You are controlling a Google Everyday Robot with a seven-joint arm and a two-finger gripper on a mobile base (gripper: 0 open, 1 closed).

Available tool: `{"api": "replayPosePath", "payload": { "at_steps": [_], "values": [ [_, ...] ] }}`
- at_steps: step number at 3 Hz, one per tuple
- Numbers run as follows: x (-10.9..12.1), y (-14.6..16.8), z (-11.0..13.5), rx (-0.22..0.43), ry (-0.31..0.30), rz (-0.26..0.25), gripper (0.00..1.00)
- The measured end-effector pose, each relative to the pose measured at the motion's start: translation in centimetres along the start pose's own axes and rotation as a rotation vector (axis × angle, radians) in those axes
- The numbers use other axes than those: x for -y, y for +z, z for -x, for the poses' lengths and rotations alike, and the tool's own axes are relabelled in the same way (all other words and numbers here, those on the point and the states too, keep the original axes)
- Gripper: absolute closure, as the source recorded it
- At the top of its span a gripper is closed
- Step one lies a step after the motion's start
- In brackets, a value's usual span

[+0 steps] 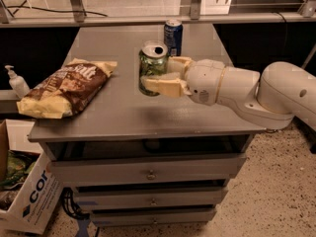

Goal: Move green can near pepsi can

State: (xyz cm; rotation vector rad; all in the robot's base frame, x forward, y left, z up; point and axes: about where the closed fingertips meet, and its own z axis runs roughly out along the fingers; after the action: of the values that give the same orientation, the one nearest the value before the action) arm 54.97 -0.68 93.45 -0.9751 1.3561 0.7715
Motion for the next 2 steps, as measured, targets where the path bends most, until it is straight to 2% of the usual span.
{"api": "replayPosePath", "payload": {
  "at_steps": [1, 2],
  "values": [
    [1.0, -0.5, -1.1, -0.019, 0.010, -0.021, 1.00],
    [3.7, -1.8, -2.4, -0.059, 0.018, -0.078, 1.00]
  ]
}}
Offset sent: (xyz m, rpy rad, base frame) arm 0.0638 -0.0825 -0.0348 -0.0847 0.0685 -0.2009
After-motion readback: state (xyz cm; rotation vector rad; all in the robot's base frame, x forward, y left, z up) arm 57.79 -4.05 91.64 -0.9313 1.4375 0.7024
